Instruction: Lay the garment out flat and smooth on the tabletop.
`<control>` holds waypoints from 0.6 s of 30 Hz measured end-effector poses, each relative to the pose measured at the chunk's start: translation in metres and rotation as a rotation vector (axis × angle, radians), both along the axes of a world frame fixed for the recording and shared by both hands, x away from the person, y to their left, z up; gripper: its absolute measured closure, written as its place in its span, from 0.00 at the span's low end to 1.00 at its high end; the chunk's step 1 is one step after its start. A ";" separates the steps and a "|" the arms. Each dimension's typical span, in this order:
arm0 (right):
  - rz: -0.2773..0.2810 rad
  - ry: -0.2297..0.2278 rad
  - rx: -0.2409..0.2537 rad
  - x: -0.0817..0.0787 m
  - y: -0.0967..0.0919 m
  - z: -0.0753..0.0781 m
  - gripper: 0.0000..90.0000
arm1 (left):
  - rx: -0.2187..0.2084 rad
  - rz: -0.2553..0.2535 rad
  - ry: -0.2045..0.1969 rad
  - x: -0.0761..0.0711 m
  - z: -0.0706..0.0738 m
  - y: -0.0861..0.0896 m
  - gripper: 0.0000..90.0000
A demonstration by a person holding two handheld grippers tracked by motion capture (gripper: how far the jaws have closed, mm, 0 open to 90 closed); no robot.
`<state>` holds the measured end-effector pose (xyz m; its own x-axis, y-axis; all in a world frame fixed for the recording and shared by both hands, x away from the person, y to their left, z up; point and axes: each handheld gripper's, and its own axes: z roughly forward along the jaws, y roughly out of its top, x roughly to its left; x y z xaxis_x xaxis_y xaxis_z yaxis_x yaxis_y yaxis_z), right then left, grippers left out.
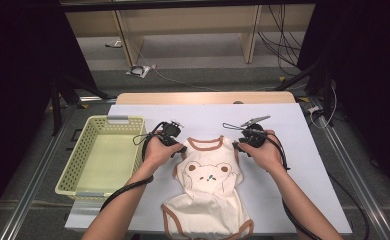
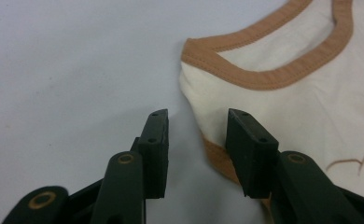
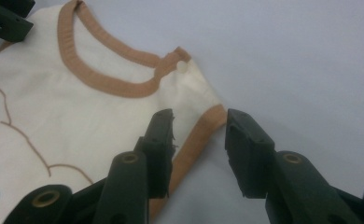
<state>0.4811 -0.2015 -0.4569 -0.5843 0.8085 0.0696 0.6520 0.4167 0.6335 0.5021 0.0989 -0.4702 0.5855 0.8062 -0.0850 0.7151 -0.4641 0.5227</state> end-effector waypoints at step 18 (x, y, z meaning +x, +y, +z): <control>-0.040 -0.015 0.015 0.015 0.002 -0.007 0.99 | 0.012 -0.043 -0.078 0.009 0.014 0.000 0.97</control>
<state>0.4962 -0.1991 -0.4642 -0.5526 0.8302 0.0735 0.6580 0.3805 0.6498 0.5107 0.0993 -0.4562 0.6238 0.7811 -0.0278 0.6517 -0.5002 0.5702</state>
